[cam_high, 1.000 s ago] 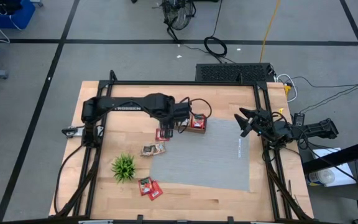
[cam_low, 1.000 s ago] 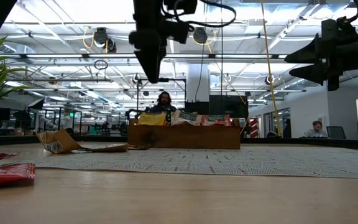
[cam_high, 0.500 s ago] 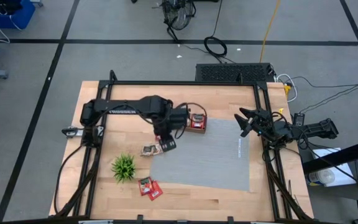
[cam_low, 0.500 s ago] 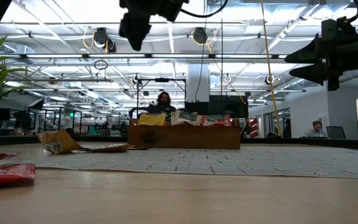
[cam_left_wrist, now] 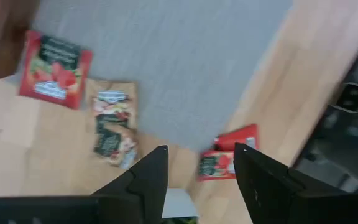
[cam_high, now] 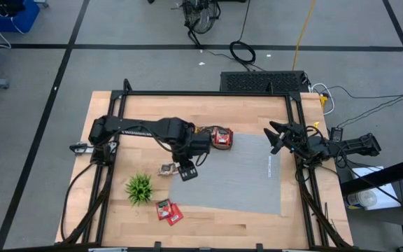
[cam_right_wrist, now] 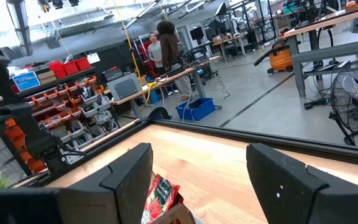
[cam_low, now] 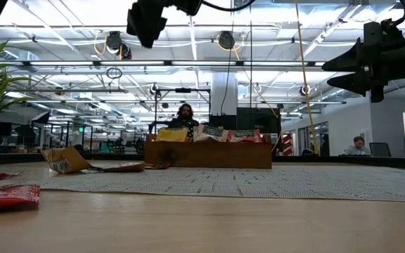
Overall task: Pick & Place Tea
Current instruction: Put the gold tea bag into the middle section of the wooden organizer
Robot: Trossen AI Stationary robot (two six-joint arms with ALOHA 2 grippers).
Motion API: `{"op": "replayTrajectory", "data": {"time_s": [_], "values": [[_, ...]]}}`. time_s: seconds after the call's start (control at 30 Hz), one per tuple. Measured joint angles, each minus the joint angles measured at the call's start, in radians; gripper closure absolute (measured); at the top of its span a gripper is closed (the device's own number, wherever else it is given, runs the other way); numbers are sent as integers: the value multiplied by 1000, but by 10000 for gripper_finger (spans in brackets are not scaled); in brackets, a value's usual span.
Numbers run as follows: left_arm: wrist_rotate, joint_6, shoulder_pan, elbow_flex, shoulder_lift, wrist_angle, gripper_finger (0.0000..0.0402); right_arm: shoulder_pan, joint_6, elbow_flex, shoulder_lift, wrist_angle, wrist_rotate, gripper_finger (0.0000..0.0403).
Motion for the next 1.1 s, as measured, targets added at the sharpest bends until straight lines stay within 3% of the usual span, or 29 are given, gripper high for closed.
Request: {"op": "replayTrajectory", "data": {"time_s": [0.17, 0.37, 0.73, 0.97, 1.1], "values": [[-35, 9, -6, -86, 0, 17, 217, 0, 0, 0, 0, 0, 0, 161], [-152, 27, -9, -242, -14, 82, 217, 0, 0, 0, 0, 0, 0, 161], [-171, 40, -41, -490, -13, 196, 217, 0, 0, 0, 0, 0, 0, 161], [-110, 41, -71, -577, -13, 279, 217, 0, 0, 0, 0, 0, 0, 161], [-160, 50, -80, -612, -13, 300, 217, 0, 0, 0, 0, 0, 0, 161]]}}
